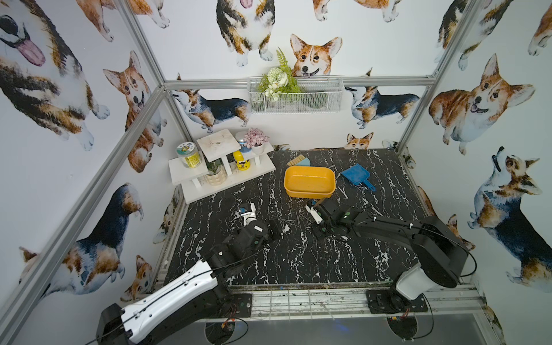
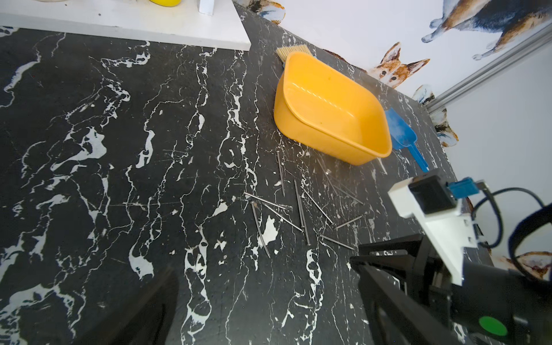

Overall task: Put the nails on the desktop into the storage box
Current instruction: Pick up the nail from the center of the board.

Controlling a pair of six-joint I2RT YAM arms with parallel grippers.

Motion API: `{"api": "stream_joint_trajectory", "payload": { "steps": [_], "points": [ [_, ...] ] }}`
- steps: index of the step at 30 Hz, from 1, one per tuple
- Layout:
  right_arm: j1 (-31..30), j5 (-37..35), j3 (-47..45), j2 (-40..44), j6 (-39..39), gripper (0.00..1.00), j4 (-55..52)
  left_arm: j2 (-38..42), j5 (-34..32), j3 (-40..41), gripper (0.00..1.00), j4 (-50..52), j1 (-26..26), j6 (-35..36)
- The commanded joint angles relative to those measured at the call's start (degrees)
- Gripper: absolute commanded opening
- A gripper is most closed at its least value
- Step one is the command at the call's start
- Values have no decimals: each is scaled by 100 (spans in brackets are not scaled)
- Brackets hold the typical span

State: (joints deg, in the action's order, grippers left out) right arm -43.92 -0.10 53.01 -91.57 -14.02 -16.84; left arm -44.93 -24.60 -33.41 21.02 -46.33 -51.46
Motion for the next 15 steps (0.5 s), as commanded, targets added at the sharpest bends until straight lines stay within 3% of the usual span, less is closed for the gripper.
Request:
{"api": "stream_joint_trajectory", "payload": {
  "steps": [1,5,15],
  "points": [
    [-70,-154,280,-288,241,31,-83,-47,552,-16,100,35,284,254],
    [-81,-197,521,-543,319,30,-119,-374,1019,-185,100,58,574,542],
    [-100,-131,937,-1052,494,30,-240,-762,1434,-336,100,-45,836,770]
  ]
}}
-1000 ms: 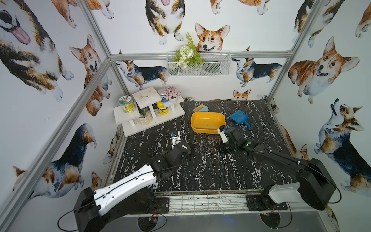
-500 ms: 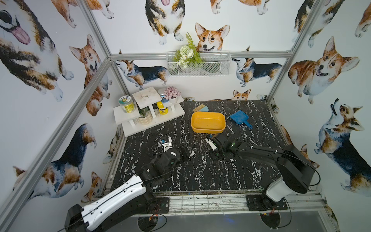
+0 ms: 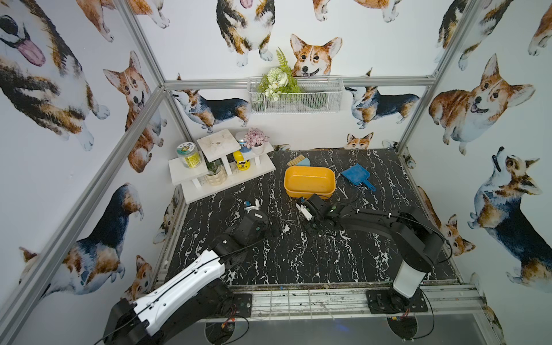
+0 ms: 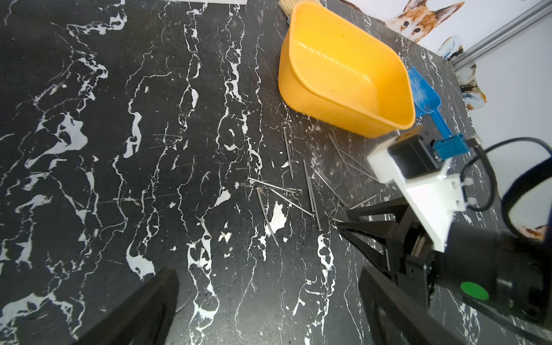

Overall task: Put the nails on the desktop into the storage box
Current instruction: Pick up the nail from the center of the board.

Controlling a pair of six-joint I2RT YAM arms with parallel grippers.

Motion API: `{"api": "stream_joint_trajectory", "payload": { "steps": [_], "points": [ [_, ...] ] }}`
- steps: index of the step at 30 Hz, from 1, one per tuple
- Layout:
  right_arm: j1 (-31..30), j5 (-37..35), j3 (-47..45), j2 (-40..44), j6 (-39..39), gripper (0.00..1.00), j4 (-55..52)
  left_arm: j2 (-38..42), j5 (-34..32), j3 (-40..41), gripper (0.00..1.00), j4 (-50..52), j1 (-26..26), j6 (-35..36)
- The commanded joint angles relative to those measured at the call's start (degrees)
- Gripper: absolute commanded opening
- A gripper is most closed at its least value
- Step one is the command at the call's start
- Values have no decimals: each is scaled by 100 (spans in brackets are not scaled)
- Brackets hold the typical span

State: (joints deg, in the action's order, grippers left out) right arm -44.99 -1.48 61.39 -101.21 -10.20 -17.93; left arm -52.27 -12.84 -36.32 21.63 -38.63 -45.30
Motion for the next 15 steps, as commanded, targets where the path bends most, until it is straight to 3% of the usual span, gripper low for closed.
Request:
{"api": "stream_joint_trajectory", "payload": {
  "steps": [1,15],
  "points": [
    [7,7,129,-115,124,30,-140,-42,298,-48,100,-114,96,168],
    [8,-111,303,-430,249,28,-158,-46,519,41,100,-185,273,162]
  ]
}}
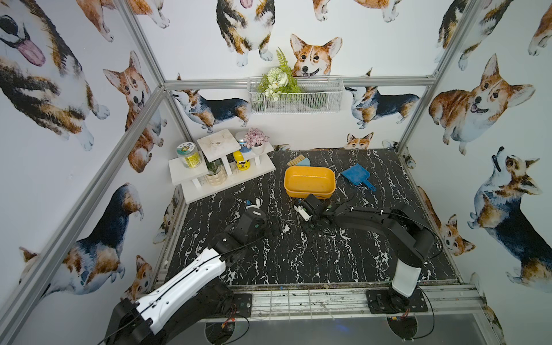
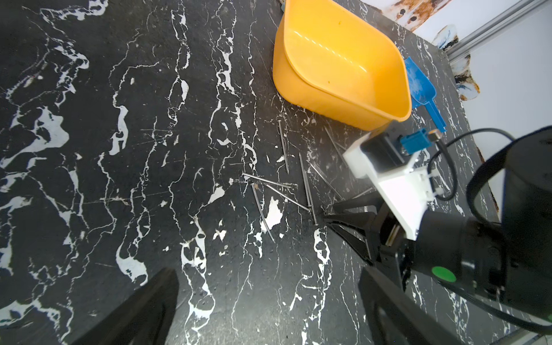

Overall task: Put the nails on the desktop into the storage box
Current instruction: Pick up the nail from the center of the board.

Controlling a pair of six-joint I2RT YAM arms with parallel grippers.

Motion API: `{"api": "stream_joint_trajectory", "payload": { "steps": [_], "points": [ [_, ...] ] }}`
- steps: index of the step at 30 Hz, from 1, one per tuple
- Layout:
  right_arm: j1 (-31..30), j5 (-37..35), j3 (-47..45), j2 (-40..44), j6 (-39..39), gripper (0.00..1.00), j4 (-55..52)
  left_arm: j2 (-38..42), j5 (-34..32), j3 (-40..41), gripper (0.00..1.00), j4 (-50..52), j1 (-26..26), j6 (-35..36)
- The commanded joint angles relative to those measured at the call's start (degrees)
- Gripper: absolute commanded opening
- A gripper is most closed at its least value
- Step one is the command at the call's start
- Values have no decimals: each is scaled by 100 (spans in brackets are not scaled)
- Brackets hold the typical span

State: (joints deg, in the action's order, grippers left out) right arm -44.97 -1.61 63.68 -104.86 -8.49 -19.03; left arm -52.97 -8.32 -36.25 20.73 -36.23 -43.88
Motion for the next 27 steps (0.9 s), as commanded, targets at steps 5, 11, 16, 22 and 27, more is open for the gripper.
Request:
{"api": "stream_joint_trajectory", "payload": {
  "steps": [5,11,16,22,27],
  "points": [
    [4,-101,148,-170,112,27,-37,102,84,89,100,-86,71,-5],
    [5,-128,210,-306,137,25,-35,177,120,162,100,-86,117,-33],
    [23,-129,167,-320,143,22,-46,243,137,204,100,-87,161,-51],
    [31,-147,25,-243,161,21,-28,263,186,221,100,-104,213,-39],
    [38,-164,-64,-173,172,23,-22,246,224,217,100,-147,230,-38]
  ]
}}
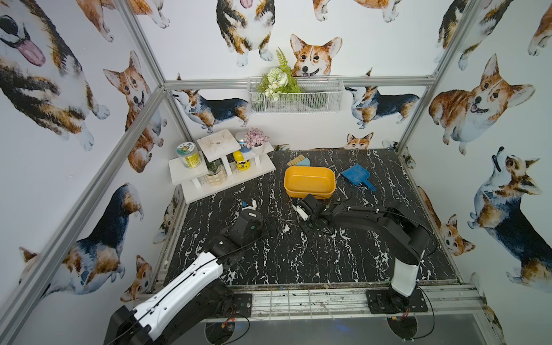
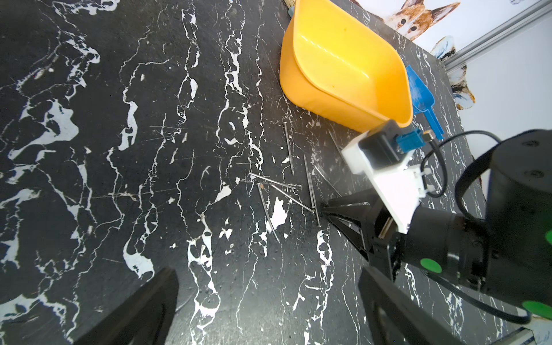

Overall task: Put the nails on the desktop into the storage box
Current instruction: Pick up the nail from the center of the board.

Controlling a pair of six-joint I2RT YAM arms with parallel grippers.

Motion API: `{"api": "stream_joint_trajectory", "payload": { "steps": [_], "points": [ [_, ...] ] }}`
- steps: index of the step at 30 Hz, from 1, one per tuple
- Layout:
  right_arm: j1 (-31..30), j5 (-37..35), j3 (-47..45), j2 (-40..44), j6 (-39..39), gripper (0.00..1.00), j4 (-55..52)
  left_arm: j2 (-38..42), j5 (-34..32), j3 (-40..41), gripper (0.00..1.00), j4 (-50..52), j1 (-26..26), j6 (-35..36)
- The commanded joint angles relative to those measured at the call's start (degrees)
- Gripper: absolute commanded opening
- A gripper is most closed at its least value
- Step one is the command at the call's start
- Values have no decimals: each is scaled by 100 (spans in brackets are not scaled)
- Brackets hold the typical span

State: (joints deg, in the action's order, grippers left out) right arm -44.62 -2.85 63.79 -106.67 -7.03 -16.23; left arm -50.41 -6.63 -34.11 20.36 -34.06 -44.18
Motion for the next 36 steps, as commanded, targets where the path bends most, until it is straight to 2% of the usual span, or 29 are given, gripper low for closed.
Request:
{"api": "stream_joint_trajectory", "payload": {
  "steps": [1,24,32,36],
  "points": [
    [2,-49,-92,9,26,23,-302,-19,61,-6,100,-119,15,-9],
    [13,-93,-209,17,105,19,-295,-85,101,-10,100,-208,29,-68],
    [8,-18,-227,-60,78,13,-276,-72,99,13,100,-212,28,-89],
    [7,31,-232,-47,50,3,-267,-85,107,0,100,-208,31,-82]
  ]
}}
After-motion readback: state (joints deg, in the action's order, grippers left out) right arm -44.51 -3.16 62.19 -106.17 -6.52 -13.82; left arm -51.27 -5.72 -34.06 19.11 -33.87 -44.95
